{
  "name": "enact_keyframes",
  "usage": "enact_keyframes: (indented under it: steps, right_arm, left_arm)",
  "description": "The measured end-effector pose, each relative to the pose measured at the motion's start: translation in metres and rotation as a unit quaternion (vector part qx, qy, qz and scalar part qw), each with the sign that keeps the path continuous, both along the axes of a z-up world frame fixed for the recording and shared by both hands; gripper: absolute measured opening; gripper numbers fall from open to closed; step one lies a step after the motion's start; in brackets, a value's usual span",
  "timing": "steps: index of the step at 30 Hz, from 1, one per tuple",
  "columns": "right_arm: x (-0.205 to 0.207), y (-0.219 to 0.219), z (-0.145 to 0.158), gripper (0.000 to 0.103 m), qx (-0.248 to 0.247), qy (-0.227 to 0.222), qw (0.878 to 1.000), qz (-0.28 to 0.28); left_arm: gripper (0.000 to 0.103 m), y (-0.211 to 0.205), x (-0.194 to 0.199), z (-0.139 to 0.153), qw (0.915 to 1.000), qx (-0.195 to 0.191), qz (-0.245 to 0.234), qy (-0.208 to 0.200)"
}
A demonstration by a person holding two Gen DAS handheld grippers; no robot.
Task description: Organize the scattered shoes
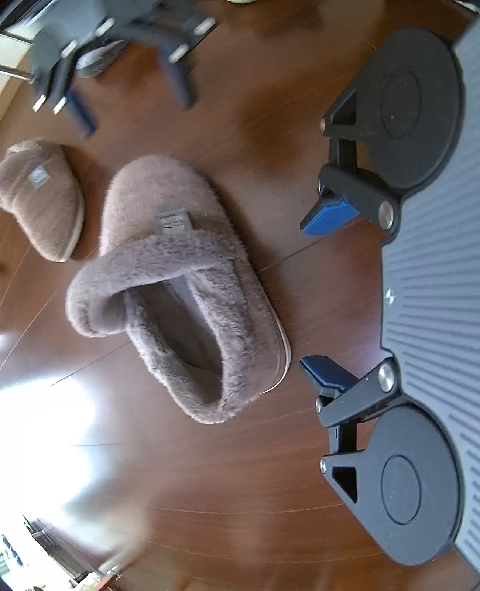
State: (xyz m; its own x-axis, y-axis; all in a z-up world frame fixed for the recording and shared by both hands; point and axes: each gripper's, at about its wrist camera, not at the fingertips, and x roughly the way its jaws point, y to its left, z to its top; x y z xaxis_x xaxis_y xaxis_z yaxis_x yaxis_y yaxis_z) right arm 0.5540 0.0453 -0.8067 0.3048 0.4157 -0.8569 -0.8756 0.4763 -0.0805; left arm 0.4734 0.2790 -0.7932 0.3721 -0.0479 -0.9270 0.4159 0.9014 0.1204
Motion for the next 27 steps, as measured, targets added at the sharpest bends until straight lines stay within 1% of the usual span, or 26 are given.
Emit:
enact_keyframes:
  steps: [1,4,6,7,9,10,12,14,15,16,17,18,19,20,21,22,24,27]
  right_arm:
    - [0.010,0.007,-0.004,0.102,0.002,0.002,1.000,0.003]
    - [0.033,0.026,-0.014,0.102,0.000,-0.003,1.000,0.018]
    - [0.041,0.037,-0.024,0.102,-0.004,0.002,1.000,0.026]
    - [0.044,0.041,-0.030,0.102,-0.008,0.007,1.000,0.027]
    - [0.046,0.044,-0.044,0.103,-0.014,0.033,0.999,0.014]
    - [0.043,0.044,-0.048,0.103,-0.015,0.044,0.999,-0.003]
    - [0.030,0.050,-0.051,0.103,-0.035,0.050,0.998,-0.024]
    - [0.000,0.052,-0.049,0.103,-0.065,0.073,0.995,-0.013]
    - [-0.013,0.052,-0.047,0.102,-0.071,0.078,0.994,-0.005]
    - [-0.031,0.050,-0.044,0.099,-0.075,0.079,0.994,0.000]
    - [-0.046,0.046,-0.039,0.098,-0.073,0.075,0.994,-0.005]
    - [-0.053,0.044,-0.036,0.099,-0.070,0.069,0.995,-0.013]
    - [-0.057,0.042,-0.031,0.101,-0.063,0.049,0.997,-0.023]
    - [-0.058,0.043,-0.026,0.101,-0.054,0.020,0.998,-0.034]
    - [-0.054,0.046,-0.022,0.102,-0.043,0.005,0.998,-0.043]
    - [-0.048,0.051,-0.020,0.102,-0.032,-0.001,0.998,-0.053]
    - [-0.031,0.063,-0.022,0.102,-0.012,0.001,0.997,-0.076]
    - [-0.004,0.087,-0.049,0.102,-0.008,0.009,0.994,-0.112]
  left_arm:
    - [0.074,0.000,0.000,-0.001,1.0000,0.005,-0.004,-0.005]
    - [0.074,0.010,0.012,-0.002,0.9999,0.002,0.002,-0.015]
    - [0.074,0.023,0.023,0.000,0.9997,0.003,0.017,-0.019]
    - [0.074,0.028,0.026,-0.001,0.9995,0.006,0.024,-0.019]
    - [0.074,0.034,0.030,-0.001,0.9992,0.010,0.033,-0.019]
    - [0.074,0.037,0.031,-0.001,0.9991,0.011,0.036,-0.021]
    - [0.074,0.041,0.033,0.000,0.9988,0.012,0.041,-0.023]
    - [0.074,0.044,0.030,0.001,0.9988,0.008,0.044,-0.023]
    - [0.074,0.044,0.029,0.001,0.9988,0.008,0.043,-0.022]
    - [0.074,0.042,0.029,0.001,0.9989,0.008,0.041,-0.022]
    - [0.074,0.041,0.028,0.001,0.9989,0.008,0.040,-0.022]
    - [0.074,0.040,0.028,0.000,0.9990,0.008,0.038,-0.021]
    - [0.074,0.039,0.028,0.000,0.9991,0.008,0.037,-0.021]
    - [0.074,0.038,0.027,0.000,0.9991,0.008,0.035,-0.020]
    - [0.074,0.036,0.027,-0.001,0.9992,0.008,0.034,-0.020]
    - [0.074,0.034,0.027,0.000,0.9992,0.010,0.032,-0.023]
    - [0.074,0.030,0.028,0.005,0.9990,0.014,0.028,-0.032]
    - [0.074,0.027,0.027,0.015,0.9986,0.011,0.030,-0.043]
